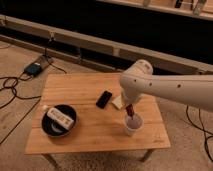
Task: Place the pepper in the ceramic cup
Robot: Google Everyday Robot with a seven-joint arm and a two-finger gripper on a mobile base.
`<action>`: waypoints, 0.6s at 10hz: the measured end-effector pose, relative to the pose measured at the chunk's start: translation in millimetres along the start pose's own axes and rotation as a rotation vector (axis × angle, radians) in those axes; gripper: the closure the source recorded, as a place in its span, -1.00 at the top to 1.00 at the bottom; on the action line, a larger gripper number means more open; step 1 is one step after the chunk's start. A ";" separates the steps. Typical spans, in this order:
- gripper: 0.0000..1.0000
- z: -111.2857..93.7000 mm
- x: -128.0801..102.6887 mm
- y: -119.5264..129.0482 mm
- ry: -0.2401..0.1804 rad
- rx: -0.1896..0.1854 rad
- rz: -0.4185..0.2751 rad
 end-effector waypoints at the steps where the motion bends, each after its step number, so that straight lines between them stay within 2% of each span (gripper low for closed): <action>1: -1.00 7.8 3.9 4.5 0.008 -0.013 0.000; 3: -1.00 16.0 9.5 2.7 0.014 -0.023 0.013; 6: -1.00 16.4 15.6 -7.3 0.006 -0.021 0.042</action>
